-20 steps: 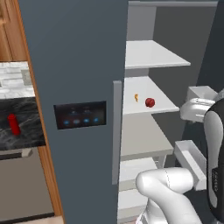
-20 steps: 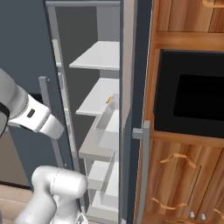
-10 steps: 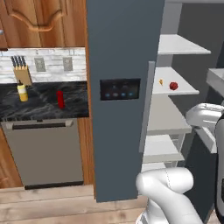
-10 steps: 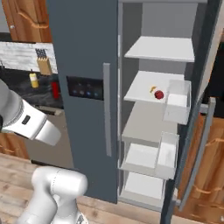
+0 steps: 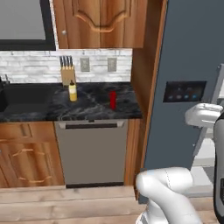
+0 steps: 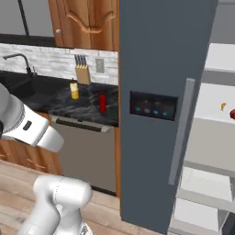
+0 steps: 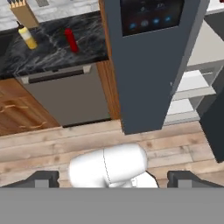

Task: Place the ketchup and mustard from the counter to the top shelf of the fridge. If the existing items in the fridge are on the top shelf, move them to other shelves.

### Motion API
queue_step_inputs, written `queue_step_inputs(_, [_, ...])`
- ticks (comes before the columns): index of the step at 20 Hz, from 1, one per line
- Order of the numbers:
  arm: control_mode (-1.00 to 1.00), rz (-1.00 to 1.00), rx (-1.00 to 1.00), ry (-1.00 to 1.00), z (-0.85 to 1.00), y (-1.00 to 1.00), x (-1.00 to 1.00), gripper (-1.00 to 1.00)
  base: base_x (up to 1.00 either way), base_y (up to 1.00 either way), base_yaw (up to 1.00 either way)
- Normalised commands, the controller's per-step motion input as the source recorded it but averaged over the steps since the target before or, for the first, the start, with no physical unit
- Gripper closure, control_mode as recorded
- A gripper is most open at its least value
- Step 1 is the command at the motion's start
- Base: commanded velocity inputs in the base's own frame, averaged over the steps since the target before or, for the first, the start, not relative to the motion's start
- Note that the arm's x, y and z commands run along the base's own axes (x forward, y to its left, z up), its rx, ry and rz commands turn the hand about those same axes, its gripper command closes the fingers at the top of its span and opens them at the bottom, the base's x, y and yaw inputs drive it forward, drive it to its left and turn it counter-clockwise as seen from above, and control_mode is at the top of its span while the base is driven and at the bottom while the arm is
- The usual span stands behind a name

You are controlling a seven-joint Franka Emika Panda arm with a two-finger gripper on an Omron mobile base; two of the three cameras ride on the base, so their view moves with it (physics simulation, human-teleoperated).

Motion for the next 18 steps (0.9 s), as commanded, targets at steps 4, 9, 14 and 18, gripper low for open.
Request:
queue_step_inputs(4, [1.0, 0.0, 0.0, 0.0, 0.0, 0.0, 0.0, -1.0, 0.86, 0.86, 0.0])
queue_step_inputs(9, [1.0, 0.0, 0.0, 0.0, 0.0, 0.0, 0.0, -1.0, 0.84, 0.97, 0.0])
queue_step_inputs(14, [1.0, 0.0, 0.0, 0.0, 0.0, 0.0, 0.0, -1.0, 0.94, 0.44, -0.01])
queue_step_inputs(18, [1.0, 0.0, 0.0, 0.0, 0.0, 0.0, 0.0, -1.0, 0.79, 0.1, -0.05])
